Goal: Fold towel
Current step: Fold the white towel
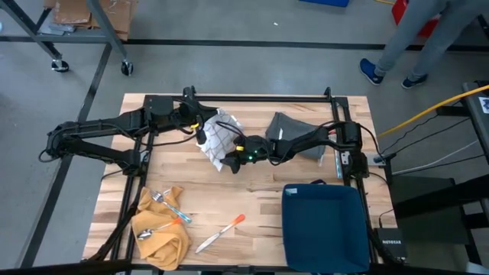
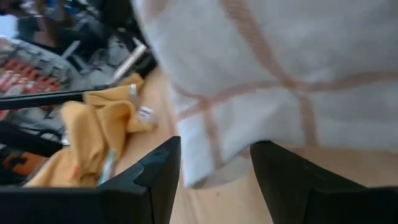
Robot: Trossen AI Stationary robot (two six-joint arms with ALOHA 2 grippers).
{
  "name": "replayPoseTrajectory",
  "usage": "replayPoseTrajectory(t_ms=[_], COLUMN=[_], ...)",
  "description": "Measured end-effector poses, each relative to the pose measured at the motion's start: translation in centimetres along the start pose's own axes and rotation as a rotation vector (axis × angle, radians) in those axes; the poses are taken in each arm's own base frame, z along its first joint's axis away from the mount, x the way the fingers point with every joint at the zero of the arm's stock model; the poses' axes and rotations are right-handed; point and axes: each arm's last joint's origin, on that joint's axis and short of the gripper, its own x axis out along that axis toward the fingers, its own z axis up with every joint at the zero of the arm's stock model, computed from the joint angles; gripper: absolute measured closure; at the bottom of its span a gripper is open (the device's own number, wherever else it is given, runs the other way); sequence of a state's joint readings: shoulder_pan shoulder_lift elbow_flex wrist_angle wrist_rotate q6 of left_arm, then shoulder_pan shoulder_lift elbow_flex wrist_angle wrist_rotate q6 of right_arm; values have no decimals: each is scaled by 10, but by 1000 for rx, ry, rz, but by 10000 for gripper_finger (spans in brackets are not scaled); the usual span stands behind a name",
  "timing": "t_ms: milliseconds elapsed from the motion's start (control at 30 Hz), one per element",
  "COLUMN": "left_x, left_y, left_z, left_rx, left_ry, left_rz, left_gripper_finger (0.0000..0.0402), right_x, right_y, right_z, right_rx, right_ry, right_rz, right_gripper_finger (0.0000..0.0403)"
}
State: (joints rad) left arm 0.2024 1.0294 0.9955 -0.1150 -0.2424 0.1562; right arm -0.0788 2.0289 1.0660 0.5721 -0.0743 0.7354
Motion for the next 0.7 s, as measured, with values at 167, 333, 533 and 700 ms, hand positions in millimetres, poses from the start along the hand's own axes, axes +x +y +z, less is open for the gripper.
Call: replayPoseTrajectory(t_ms=[167, 333, 533, 700], left_x=[0, 0, 0, 0], left_y=[0, 0, 0, 0], left_z=[0, 0, 0, 0], left_rx=[0, 0, 0, 0], left_ry=[0, 0, 1, 0], left_rz=[0, 0, 0, 0], left_gripper_finger=[396, 396, 396, 396], right_x=[0, -1, -1, -1], right_y=[-5, -8, -9, -9], right_z=[-5, -8, -5, -5], right_rx=[130, 170, 152, 152], right_ry=[49, 59, -14, -19], right_rz=[-57, -98, -153, -151], right_gripper_finger=[205, 205, 205, 205])
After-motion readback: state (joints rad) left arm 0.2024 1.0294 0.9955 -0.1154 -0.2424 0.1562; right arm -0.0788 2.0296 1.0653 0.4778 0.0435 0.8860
